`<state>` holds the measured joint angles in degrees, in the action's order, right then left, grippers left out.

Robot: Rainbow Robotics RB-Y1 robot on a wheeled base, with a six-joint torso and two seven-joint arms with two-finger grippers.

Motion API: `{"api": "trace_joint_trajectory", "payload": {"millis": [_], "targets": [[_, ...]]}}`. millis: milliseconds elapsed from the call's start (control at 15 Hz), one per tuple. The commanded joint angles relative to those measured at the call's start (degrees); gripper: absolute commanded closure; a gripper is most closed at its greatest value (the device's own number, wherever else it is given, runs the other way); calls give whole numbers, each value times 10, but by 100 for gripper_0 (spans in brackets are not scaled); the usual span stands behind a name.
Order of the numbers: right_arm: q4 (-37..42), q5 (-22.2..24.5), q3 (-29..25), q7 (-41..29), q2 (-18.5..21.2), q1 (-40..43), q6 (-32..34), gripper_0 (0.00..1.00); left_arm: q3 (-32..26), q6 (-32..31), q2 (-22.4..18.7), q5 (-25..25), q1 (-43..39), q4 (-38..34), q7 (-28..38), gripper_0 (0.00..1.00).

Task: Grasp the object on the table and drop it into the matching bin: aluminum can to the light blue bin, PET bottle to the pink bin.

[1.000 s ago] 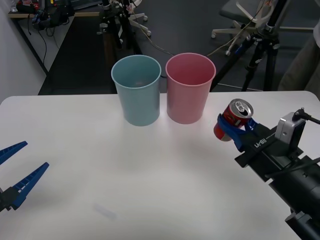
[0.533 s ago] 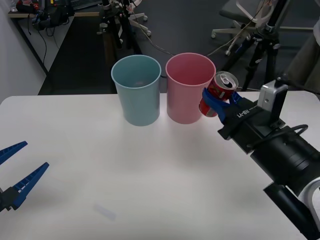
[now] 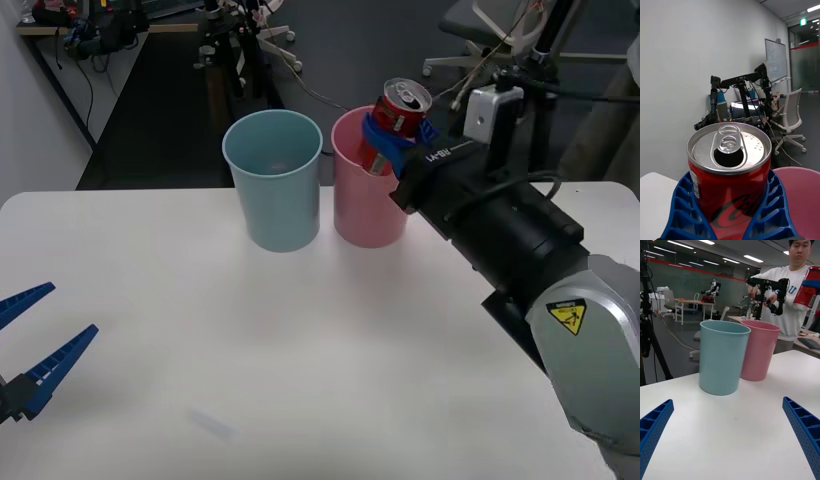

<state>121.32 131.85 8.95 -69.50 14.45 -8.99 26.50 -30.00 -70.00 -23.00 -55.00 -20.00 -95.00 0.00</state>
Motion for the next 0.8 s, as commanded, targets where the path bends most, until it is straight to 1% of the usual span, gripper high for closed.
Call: {"api": "trace_joint_trajectory", "payload": {"millis": [67, 200, 267, 400, 467, 600, 800], "targets": [[-57, 55, -15, -2, -59, -60, 31, 100, 0, 0, 0, 0, 0, 0, 0, 0], [-107, 86, -22, -2, -90, -108, 32, 100, 0, 0, 0, 0, 0, 0, 0, 0], [-134, 93, -28, -2, -108, -132, 31, 100, 0, 0, 0, 0, 0, 0, 0, 0], [-181, 103, -37, -1, -130, -175, 29, 100, 0, 0, 0, 0, 0, 0, 0, 0], [-204, 108, -39, -1, -138, -194, 25, 100, 0, 0, 0, 0, 0, 0, 0, 0], [-248, 111, -34, -1, -141, -223, 5, 100, 0, 0, 0, 0, 0, 0, 0, 0], [-345, 111, -22, 2, -146, -285, -43, 100, 0, 0, 0, 0, 0, 0, 0, 0]]}}
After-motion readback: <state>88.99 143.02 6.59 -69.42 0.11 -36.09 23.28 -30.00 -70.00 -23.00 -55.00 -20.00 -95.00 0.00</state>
